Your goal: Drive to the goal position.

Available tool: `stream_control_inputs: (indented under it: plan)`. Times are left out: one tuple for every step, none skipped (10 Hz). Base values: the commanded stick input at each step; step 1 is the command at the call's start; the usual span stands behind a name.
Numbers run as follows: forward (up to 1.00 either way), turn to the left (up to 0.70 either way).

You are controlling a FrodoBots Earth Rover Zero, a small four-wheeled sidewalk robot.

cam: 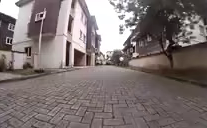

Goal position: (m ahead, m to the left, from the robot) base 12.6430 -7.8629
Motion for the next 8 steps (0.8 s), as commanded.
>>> stream_control_inputs:
  plan:
    - [0.7, 0.0]
    - [0.7, 0.0]
    - [0.7, 0.0]
    - [0.7, 0.0]
    - [0.7, 0.0]
    - [0.7, 0.0]
    - [0.7, 0.0]
    - [0.7, 0.0]
